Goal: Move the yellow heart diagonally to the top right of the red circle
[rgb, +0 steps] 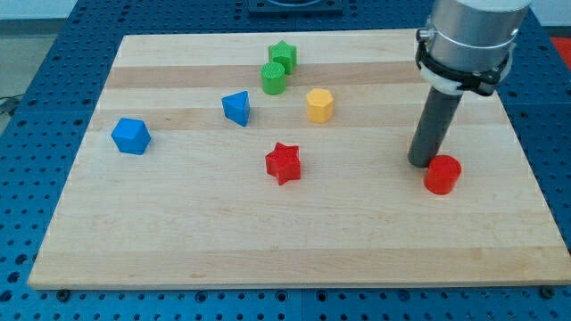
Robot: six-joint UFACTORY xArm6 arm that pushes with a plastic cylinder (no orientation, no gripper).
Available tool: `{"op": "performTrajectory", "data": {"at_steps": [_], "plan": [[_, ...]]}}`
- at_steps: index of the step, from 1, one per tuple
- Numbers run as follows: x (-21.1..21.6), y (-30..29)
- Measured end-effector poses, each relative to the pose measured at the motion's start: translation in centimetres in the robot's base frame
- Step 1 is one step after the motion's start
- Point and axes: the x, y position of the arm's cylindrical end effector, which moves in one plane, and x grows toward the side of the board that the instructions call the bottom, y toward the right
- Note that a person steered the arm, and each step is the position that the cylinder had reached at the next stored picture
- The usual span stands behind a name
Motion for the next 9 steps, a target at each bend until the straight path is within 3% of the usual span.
{"op": "performTrajectory", "data": {"at_steps": [2,4,5,9], "plan": [[0.7,-1.6],[-1.6,-3.2],[-3.2,-1.8],[-3.4,2.2]]}}
